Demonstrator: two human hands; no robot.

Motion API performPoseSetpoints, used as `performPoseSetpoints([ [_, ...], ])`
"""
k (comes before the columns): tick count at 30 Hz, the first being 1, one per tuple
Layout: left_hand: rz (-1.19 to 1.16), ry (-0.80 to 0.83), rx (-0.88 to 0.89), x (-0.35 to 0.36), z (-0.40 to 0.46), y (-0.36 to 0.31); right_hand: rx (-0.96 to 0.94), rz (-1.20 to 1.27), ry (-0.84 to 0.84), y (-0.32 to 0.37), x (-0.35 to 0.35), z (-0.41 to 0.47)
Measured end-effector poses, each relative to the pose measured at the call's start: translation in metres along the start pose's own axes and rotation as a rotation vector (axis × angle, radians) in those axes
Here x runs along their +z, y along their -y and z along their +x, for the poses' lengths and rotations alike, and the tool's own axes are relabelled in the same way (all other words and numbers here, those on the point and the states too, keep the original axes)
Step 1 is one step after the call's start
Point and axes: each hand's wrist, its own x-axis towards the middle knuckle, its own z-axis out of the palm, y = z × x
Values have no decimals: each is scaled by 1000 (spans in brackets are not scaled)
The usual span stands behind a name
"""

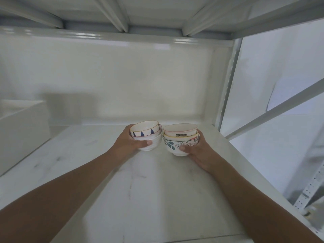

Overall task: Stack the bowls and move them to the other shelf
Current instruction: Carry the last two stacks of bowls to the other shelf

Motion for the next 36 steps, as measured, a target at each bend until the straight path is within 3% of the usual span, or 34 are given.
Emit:
performPoseSetpoints([
  [9,-5,17,-22,-6,2,11,9,-97,-17,1,1,-2],
  [15,32,21,-9,0,7,-3,-56,0,50,7,-1,-5],
  [26,-49,-44,-109,11,24,-4,-50,5,-69,26,-12,-22],
  [36,-139,123,-100,26,25,-28,-115,-114,-197,64,0,-71],
])
